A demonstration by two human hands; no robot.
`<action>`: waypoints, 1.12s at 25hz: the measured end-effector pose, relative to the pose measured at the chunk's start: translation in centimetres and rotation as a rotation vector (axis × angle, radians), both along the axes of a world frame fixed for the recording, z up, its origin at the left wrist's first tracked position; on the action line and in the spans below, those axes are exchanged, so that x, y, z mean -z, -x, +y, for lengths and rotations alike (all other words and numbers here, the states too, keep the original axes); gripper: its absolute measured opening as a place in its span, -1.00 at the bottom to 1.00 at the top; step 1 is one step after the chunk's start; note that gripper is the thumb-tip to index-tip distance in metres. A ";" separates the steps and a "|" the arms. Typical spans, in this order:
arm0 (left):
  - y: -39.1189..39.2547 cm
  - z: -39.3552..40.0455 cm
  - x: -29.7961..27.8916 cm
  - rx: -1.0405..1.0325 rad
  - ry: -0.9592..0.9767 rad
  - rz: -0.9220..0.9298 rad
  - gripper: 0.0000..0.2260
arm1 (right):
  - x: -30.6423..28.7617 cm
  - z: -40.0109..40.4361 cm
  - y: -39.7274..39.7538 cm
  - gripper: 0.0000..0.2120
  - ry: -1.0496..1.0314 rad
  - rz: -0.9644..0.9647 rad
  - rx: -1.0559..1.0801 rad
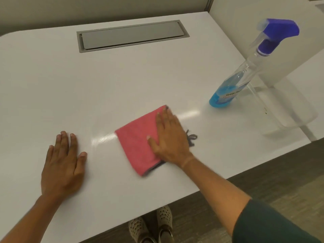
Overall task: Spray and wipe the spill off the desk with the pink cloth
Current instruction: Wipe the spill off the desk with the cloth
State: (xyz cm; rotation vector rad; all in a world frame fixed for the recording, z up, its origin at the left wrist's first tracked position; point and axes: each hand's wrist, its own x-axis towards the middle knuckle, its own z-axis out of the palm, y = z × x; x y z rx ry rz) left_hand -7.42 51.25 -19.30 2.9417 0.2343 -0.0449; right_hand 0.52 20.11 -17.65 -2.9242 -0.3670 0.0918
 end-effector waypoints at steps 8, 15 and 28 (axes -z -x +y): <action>0.2 -0.5 -0.3 -0.013 0.007 -0.004 -0.37 | 0.0 -10.1 4.2 -0.17 0.061 0.069 0.146; 0.1 -0.3 -0.4 -0.009 0.012 -0.021 -0.36 | 0.0 2.5 2.1 -0.17 -0.008 0.031 -0.074; 0.1 -0.4 -0.3 0.000 0.005 -0.025 -0.37 | -0.2 -0.5 6.1 -0.15 0.027 0.072 -0.024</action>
